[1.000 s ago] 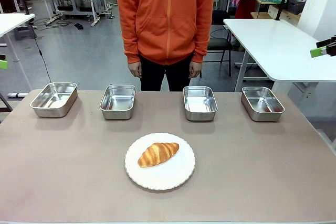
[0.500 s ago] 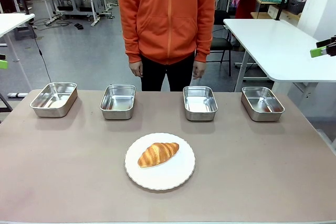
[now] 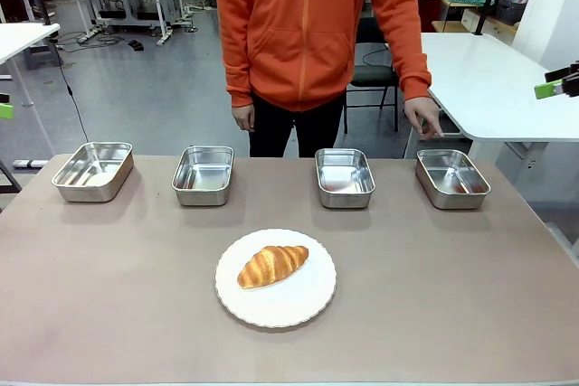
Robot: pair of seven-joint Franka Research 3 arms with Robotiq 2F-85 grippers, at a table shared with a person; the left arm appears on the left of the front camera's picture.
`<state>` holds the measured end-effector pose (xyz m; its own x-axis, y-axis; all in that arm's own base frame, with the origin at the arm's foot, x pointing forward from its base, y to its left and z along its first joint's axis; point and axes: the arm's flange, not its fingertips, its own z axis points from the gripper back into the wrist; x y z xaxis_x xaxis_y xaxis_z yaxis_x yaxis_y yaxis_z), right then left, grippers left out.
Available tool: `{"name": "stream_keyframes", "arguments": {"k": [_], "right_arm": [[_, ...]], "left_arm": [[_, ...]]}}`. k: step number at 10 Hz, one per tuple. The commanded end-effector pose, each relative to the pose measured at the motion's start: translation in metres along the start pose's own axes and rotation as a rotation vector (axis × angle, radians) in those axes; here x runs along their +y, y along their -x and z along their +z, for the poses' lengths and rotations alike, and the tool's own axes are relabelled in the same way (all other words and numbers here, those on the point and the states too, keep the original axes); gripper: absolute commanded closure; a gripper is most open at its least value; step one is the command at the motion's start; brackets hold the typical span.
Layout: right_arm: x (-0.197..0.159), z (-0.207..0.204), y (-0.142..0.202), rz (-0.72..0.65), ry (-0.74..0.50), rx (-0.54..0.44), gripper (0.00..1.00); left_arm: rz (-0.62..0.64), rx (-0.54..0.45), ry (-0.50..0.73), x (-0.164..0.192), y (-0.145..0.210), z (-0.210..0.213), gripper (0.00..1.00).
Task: Place the bread in the container.
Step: Place the Butter Roll into the Airtight Container indicated by the human.
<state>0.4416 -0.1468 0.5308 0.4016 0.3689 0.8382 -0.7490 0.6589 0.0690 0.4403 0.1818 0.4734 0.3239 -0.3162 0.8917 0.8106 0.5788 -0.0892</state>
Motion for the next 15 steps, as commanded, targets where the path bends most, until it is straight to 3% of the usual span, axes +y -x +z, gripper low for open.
{"name": "stream_keyframes", "arguments": {"k": [1, 12, 15], "right_arm": [[0.001, 0.001, -0.002, 0.005, -0.001, -0.012, 0.0], [0.0, 0.0, 0.0, 0.0, 0.0, 0.0, 0.0], [0.046, -0.059, -0.026, 0.156, -0.051, 0.174, 0.0]], "left_arm": [[-0.014, -0.013, 0.005, -0.001, 0.0, 0.002, 0.0], [-0.014, -0.013, 0.005, -0.001, 0.0, 0.002, 0.0], [-0.014, -0.013, 0.005, -0.001, 0.0, 0.002, 0.0]]}}
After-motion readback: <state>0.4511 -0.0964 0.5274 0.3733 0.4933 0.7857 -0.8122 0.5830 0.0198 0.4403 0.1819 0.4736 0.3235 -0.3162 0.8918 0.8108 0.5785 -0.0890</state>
